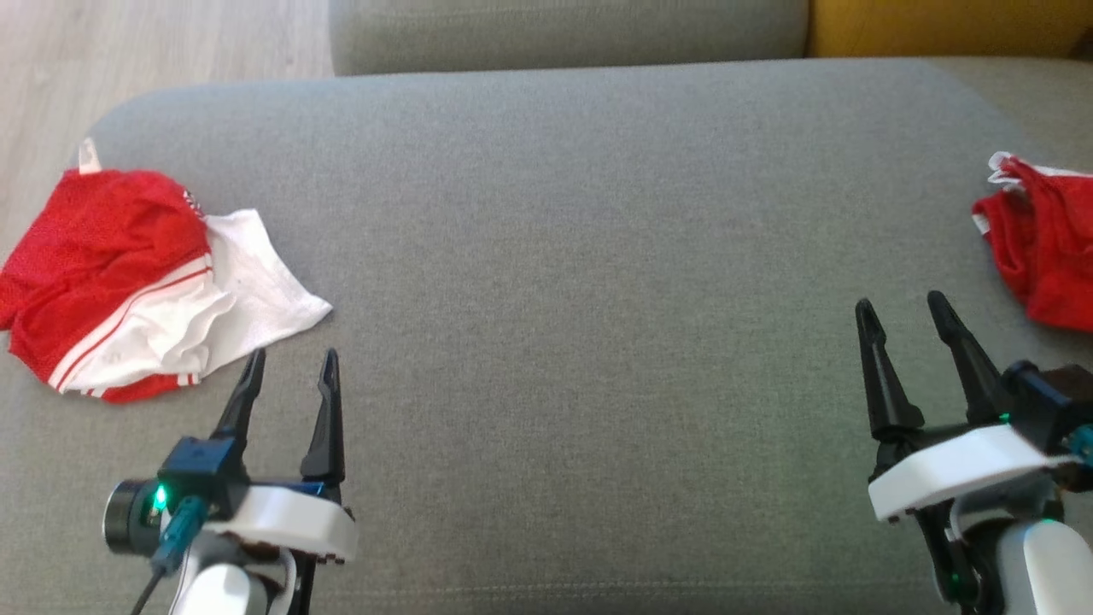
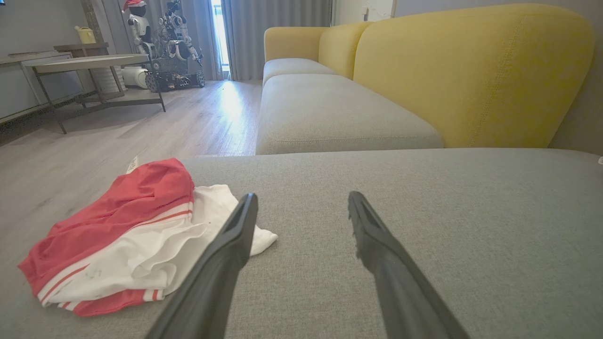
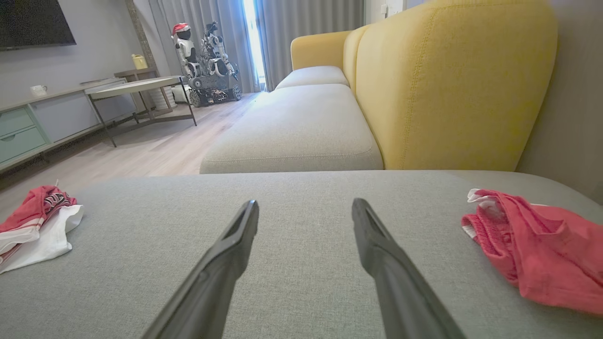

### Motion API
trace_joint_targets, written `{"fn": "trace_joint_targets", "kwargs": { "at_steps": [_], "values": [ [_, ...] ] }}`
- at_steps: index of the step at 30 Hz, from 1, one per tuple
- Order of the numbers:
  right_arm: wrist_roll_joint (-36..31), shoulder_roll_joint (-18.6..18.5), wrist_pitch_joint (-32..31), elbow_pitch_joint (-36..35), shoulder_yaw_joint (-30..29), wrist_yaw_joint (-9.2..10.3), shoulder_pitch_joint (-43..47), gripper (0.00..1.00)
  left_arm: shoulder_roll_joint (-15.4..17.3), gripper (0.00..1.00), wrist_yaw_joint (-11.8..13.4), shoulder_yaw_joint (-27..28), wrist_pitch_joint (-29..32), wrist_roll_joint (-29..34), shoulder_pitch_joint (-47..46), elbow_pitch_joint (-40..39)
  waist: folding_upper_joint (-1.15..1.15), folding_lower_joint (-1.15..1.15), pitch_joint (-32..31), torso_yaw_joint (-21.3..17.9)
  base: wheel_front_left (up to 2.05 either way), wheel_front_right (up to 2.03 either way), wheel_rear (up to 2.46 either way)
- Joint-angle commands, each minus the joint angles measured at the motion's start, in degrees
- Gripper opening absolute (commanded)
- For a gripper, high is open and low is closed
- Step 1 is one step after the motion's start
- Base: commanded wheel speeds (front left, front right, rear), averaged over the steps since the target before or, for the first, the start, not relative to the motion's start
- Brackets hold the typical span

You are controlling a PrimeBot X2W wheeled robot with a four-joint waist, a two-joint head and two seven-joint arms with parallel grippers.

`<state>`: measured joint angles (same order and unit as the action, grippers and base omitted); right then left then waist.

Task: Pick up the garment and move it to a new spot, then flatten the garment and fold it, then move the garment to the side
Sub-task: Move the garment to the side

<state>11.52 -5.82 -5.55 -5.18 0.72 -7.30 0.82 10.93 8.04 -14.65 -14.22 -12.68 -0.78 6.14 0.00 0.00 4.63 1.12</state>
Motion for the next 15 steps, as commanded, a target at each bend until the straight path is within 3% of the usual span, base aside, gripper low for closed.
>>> {"fn": "trace_joint_targets", "kwargs": {
  "at_steps": [1,15],
  "values": [
    [-0.47,-0.7,0.42,-2.57,0.75,-0.19,-0.92,1.0,1.33,1.0,0.07,1.63,-0.44,-0.09,-1.41,-1.63,0.0,0.0,-0.64,-0.08,0.0,0.0,0.0],
    [-0.81,-0.44,1.02,-3.5,0.48,-0.19,1.7,1.0,1.97,1.0,0.6,1.03,0.48,-0.67,0.72,-2.2,0.0,0.0,-3.27,-0.68,0.0,0.0,0.0]
  ]
}}
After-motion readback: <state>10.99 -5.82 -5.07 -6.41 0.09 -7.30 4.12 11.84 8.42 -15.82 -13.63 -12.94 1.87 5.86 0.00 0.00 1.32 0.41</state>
